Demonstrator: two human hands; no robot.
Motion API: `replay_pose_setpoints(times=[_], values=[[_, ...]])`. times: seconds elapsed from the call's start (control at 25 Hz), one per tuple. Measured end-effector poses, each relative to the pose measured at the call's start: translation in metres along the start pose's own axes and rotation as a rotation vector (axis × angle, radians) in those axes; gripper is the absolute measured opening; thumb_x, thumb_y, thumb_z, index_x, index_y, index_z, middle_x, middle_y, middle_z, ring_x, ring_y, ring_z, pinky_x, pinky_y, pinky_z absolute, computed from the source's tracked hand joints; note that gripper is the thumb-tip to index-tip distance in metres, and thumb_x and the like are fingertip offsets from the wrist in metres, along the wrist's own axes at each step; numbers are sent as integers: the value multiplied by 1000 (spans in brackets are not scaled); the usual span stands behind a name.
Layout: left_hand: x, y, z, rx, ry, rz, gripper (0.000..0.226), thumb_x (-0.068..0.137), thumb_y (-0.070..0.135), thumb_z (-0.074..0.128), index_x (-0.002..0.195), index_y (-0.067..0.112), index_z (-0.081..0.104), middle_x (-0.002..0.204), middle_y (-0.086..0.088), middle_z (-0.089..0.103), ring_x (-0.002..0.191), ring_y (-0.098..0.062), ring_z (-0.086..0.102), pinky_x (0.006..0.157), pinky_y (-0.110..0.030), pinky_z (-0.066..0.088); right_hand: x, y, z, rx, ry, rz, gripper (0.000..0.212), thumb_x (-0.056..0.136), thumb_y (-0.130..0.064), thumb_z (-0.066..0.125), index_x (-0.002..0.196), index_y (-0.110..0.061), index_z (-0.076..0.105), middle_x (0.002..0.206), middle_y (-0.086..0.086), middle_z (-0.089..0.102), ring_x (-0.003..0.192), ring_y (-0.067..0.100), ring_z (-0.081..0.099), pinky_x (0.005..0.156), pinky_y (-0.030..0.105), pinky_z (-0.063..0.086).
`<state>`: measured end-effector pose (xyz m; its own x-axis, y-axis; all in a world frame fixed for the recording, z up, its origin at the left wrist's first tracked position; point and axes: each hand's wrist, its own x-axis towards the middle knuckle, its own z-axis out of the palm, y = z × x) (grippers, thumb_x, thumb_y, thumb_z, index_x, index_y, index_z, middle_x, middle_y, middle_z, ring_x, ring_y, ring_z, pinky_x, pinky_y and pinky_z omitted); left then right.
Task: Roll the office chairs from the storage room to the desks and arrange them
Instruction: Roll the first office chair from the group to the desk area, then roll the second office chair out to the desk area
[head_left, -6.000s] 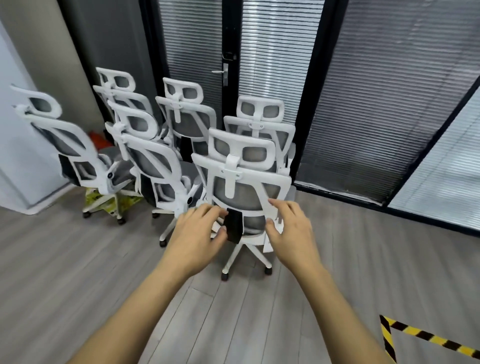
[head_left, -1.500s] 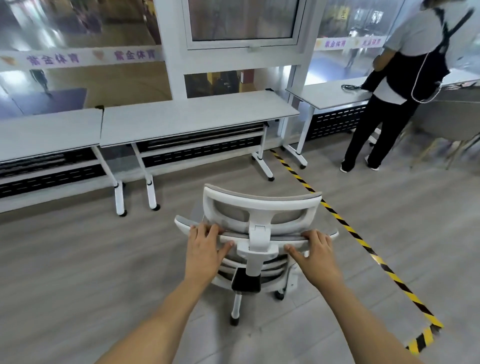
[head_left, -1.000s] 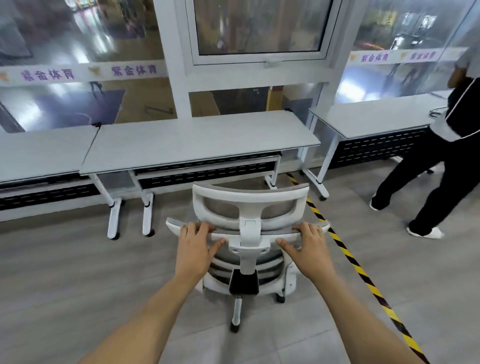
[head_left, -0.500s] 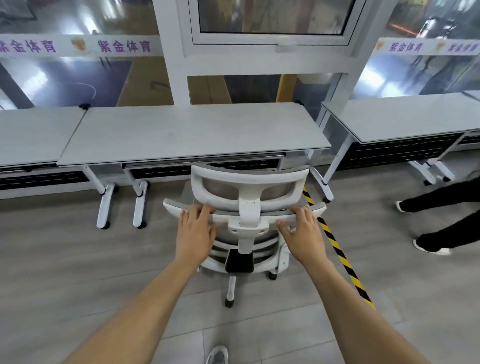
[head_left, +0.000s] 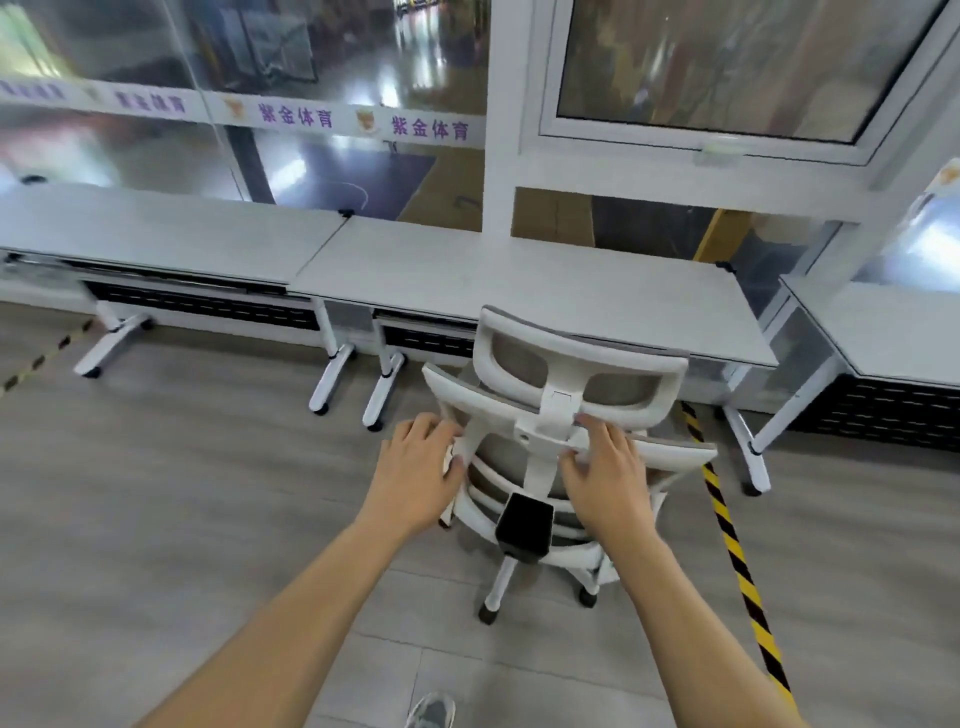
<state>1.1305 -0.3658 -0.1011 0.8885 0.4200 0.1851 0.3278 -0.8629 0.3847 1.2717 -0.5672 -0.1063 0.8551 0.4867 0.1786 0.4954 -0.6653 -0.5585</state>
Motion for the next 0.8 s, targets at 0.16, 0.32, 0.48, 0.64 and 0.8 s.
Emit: replay_pose_setpoints(times=[0.16,0.32,0.48,0.64,0.8], values=[[-77,-10,-43,49,148,-135,29,88,30,52,116,26,57,119,5,54,106,-24,49,87,-39,43,-26,-73,13,75,-77,-233,39,97,-32,55,134,-24,52,134,-2,54,125,21,46,106,37,34],[-171,-50,-105,118,318,-348,32,86,35,46,114,26,60,117,4,57,108,-25,53,89,-37,42,-72,-176,48,169,-192,-529,36,96,-31,56,131,-24,55,131,-3,57,121,21,51,103,38,37],[-275,-95,-170,165,464,-545,33,87,39,44,112,27,61,115,4,59,107,-24,54,91,-38,41,-138,-286,86,240,-292,-776,35,95,-31,58,130,-27,55,130,-7,57,119,18,52,101,36,39],[-417,-147,-235,216,629,-764,32,87,38,45,112,28,62,116,4,59,109,-23,52,90,-37,40,-248,-413,127,316,-403,-1010,35,95,-30,57,130,-24,56,130,-6,57,117,20,54,100,29,30],[-579,-193,-295,304,737,-941,33,86,41,43,111,29,62,112,6,60,105,-23,54,84,-37,40,-393,-532,168,421,-497,-1170,38,90,-33,53,126,-23,59,126,-5,60,113,21,56,95,32,35]])
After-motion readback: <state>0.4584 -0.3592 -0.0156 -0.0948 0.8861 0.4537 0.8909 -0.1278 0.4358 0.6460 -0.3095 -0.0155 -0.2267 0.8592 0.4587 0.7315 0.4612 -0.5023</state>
